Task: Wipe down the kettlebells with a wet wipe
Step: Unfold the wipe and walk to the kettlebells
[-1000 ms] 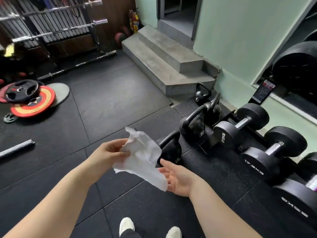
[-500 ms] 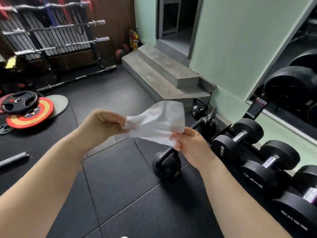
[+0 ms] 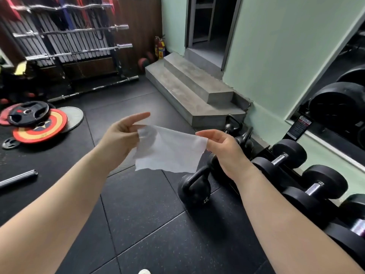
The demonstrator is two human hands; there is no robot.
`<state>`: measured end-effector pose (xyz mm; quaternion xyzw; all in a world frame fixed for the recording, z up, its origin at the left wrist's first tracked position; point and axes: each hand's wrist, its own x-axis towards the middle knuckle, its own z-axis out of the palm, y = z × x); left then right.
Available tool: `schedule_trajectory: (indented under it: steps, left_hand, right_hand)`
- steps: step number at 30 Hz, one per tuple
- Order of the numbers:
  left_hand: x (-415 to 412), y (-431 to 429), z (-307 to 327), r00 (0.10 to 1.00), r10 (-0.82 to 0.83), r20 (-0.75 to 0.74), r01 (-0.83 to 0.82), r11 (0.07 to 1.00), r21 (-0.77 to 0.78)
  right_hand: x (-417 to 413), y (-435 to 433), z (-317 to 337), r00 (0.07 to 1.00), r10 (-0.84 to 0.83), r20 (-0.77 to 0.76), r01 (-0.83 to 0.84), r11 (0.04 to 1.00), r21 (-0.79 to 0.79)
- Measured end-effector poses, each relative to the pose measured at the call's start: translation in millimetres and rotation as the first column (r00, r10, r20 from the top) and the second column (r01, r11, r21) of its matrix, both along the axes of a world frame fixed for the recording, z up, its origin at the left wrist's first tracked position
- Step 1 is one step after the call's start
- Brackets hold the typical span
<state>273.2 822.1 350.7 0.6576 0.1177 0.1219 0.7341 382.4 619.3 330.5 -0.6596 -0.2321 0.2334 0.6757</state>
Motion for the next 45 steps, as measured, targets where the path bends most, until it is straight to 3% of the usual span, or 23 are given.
schedule_trajectory:
  steps: [2,6,13,18,22,29,33,38,45]
  left_hand:
    - [1,4,-2,0.999,-0.038,0.013,0.04,0.987,-0.158]
    - [4,3,-10,0.999,-0.041,0.002,0.039,0.953,-0.301]
    - [3,8,-46,0.978,-0.147,-0.148,0.034,0.811,-0.584]
    - [-2,7,-75,0.926,-0.2,-0.319,0.075,0.927,-0.366]
    - [1,12,-90,0.937,-0.109,-0.333,0.02,0.965,-0.26]
    - [9,23,-91,0.945,-0.013,-0.328,-0.012,0.997,-0.075]
    - [18,29,-89,0.914,-0.018,-0.405,-0.038,0.991,-0.128]
    - [25,32,-90,0.927,-0.106,-0.361,0.047,0.984,-0.169]
    - [46,39,-119,0.887,-0.276,-0.369,0.216,0.956,-0.198]
  right_hand:
    - [1,3,2,0.999,0.023,-0.047,-0.021,0.998,0.056]
    - [4,9,2,0.974,0.159,-0.16,-0.138,0.981,0.136]
    - [-4,25,-25,0.944,0.079,-0.322,-0.086,0.996,-0.007]
    - [-3,38,-40,0.904,0.023,-0.426,-0.08,0.99,-0.117]
    - [-4,46,-50,0.918,-0.035,-0.396,-0.061,0.972,-0.226]
    - [-6,50,-61,0.918,-0.174,-0.355,0.105,0.973,-0.206]
    - [-7,52,-63,0.911,-0.247,-0.33,0.164,0.952,-0.26]
    - [-7,53,-64,0.893,-0.171,-0.417,0.123,0.983,-0.139]
    - [5,51,-88,0.91,-0.294,-0.293,0.231,0.945,-0.23]
